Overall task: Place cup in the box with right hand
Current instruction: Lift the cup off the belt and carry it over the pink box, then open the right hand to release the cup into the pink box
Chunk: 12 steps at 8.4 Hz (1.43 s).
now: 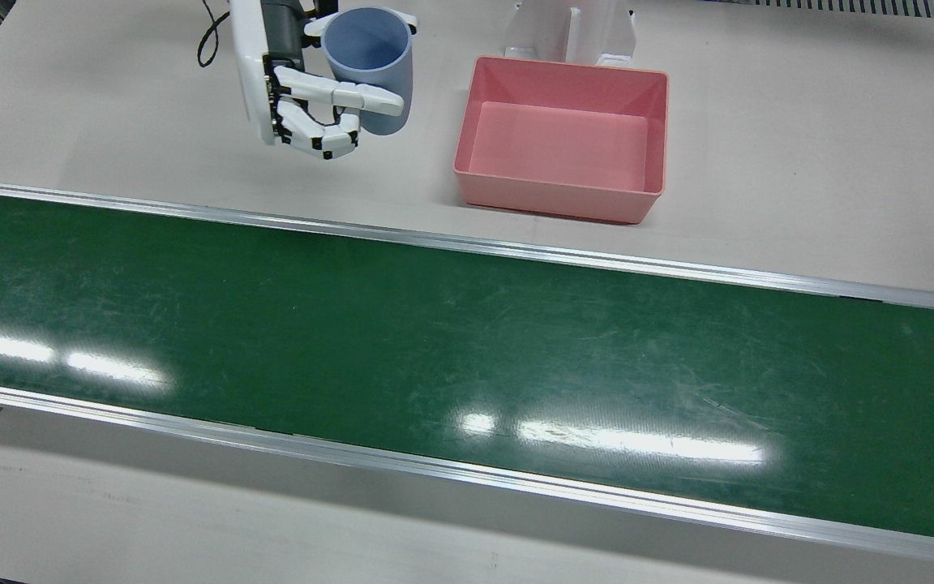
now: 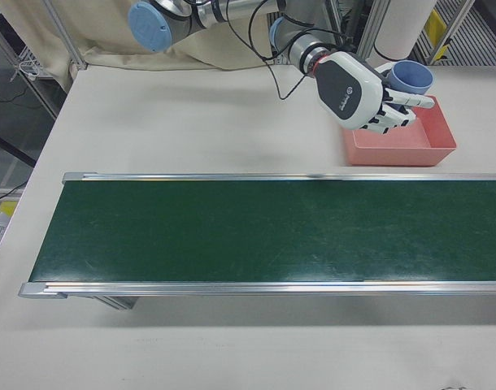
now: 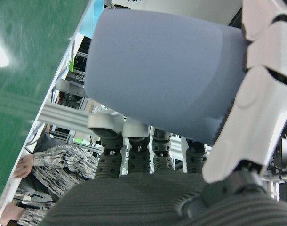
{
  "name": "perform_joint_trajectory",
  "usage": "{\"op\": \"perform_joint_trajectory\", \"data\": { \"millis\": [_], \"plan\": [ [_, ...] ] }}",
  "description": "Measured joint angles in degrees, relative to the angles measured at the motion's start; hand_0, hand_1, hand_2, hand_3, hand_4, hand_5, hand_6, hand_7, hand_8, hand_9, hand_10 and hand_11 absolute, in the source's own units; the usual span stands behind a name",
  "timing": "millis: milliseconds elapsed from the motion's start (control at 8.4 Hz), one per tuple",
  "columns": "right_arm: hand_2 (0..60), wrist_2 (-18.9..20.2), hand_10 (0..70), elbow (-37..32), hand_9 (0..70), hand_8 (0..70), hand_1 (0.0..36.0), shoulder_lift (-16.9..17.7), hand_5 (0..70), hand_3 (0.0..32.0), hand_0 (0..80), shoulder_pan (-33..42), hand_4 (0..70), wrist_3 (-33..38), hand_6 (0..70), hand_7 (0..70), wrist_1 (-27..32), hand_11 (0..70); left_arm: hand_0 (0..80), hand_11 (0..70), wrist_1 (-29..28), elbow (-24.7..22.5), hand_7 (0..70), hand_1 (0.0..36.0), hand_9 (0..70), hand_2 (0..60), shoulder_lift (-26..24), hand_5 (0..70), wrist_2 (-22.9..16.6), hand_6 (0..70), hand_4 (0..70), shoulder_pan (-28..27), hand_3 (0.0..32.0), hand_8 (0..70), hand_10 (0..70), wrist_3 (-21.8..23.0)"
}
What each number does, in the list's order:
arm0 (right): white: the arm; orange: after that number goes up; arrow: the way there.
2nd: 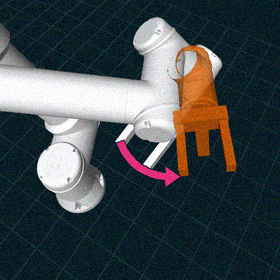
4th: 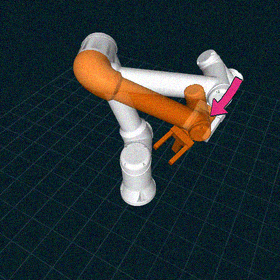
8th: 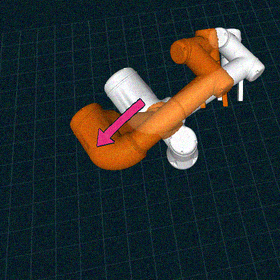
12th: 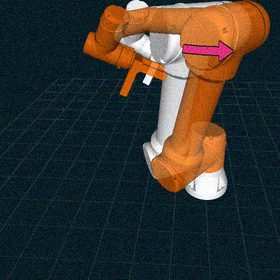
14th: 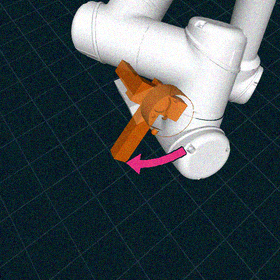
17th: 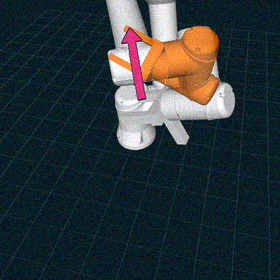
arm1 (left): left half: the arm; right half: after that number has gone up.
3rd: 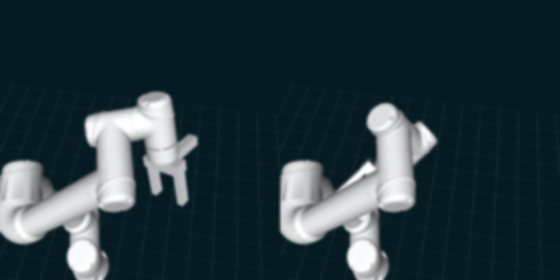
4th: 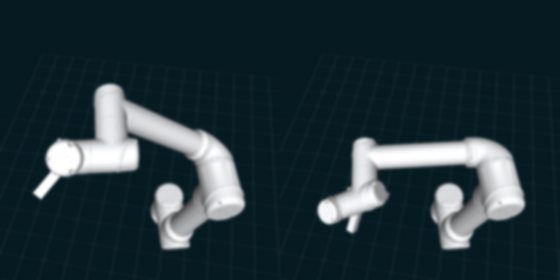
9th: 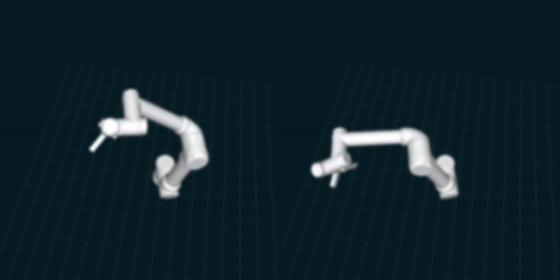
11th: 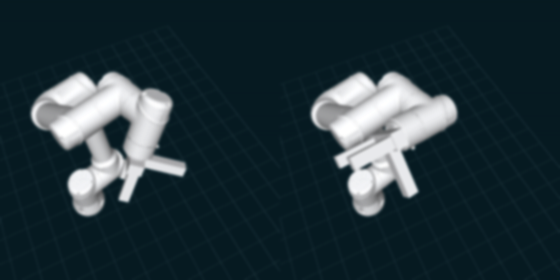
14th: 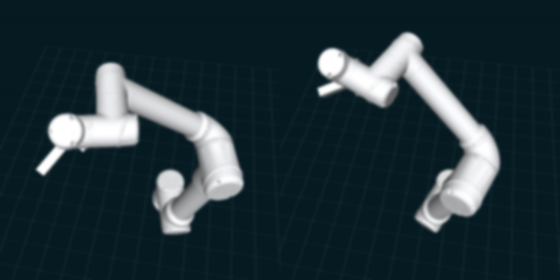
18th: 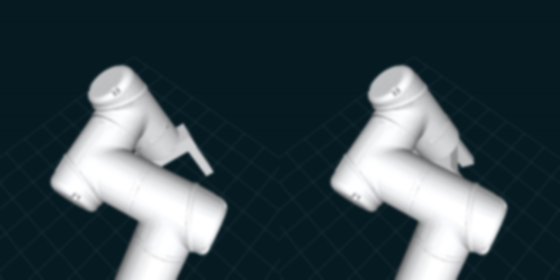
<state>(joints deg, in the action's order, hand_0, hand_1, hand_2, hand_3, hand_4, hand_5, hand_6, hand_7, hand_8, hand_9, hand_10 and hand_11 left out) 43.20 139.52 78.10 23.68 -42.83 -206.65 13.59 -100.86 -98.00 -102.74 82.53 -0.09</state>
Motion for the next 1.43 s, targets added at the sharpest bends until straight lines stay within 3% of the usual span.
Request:
{"op": "perform_joint_trajectory", "data": {
  "millis": [476,595,714,833,952,1071,1429],
  "plan": [
    [60.0,-6.75,49.7,0.54,70.0,56.6,31.3,-0.35,15.3,0.0,55.3,-17.67,70.0,-8.54,31.3,70.0,1.74,70.0,0.0,0.0,0.03,-0.04,0.0,0.0,0.0,0.0,0.0,0.0,0.0,0.0,0.0,0.0,0.0,0.0,0.0,0.0],
    [54.6,-8.31,39.7,-0.62,70.0,47.1,27.4,-0.37,13.1,0.0,58.1,-20.86,70.0,-10.58,25.4,70.0,2.79,56.8,0.0,0.0,0.03,-0.04,0.0,0.0,0.0,0.0,0.0,0.0,0.0,0.0,0.0,0.0,0.0,0.0,0.0,0.0],
    [5.8,-9.3,19.6,-2.83,42.0,25.6,21.8,-0.33,10.8,0.0,65.6,-23.08,39.4,-11.59,13.8,46.4,4.87,30.6,0.0,0.0,0.03,-0.04,0.0,0.0,0.0,0.0,0.0,0.0,0.0,0.0,0.0,0.0,0.0,0.0,0.0,0.0],
    [9.0,-9.78,4.5,-5.33,16.8,9.8,23.3,-0.29,8.2,0.0,61.1,-24.49,15.6,-11.97,5.5,14.3,7.48,9.0,0.0,0.0,0.03,-0.04,0.0,0.0,0.0,0.0,0.0,0.0,0.0,0.0,0.0,0.0,0.0,0.0,0.0,0.0],
    [1.0,-9.97,0.1,-7.84,9.9,5.7,15.7,-0.22,6.6,0.0,61.1,-25.4,19.4,-12.02,3.3,7.1,10.19,2.2,0.0,0.0,0.03,-0.04,0.0,0.0,0.0,0.0,0.0,0.0,0.0,0.0,0.0,0.0,0.0,0.0,0.0,0.0],
    [0.0,-10.03,0.0,-9.56,11.2,6.4,12.6,-0.19,6.0,0.0,58.5,-26.03,18.3,-11.99,3.2,8.0,12.17,0.7,0.0,0.0,0.0,-0.04,0.0,0.0,0.0,0.0,0.0,0.0,0.0,0.0,0.0,0.0,0.0,0.0,0.0,0.0],
    [2.5,-10.01,0.0,-10.48,13.6,7.7,12.5,-0.13,5.5,0.0,54.3,-26.66,15.9,-11.77,3.6,10.5,13.88,0.1,0.0,0.0,0.01,-0.04,0.0,0.0,0.0,0.0,0.0,0.0,0.0,0.0,0.0,0.0,0.0,0.0,0.0,0.0]
  ]
}}
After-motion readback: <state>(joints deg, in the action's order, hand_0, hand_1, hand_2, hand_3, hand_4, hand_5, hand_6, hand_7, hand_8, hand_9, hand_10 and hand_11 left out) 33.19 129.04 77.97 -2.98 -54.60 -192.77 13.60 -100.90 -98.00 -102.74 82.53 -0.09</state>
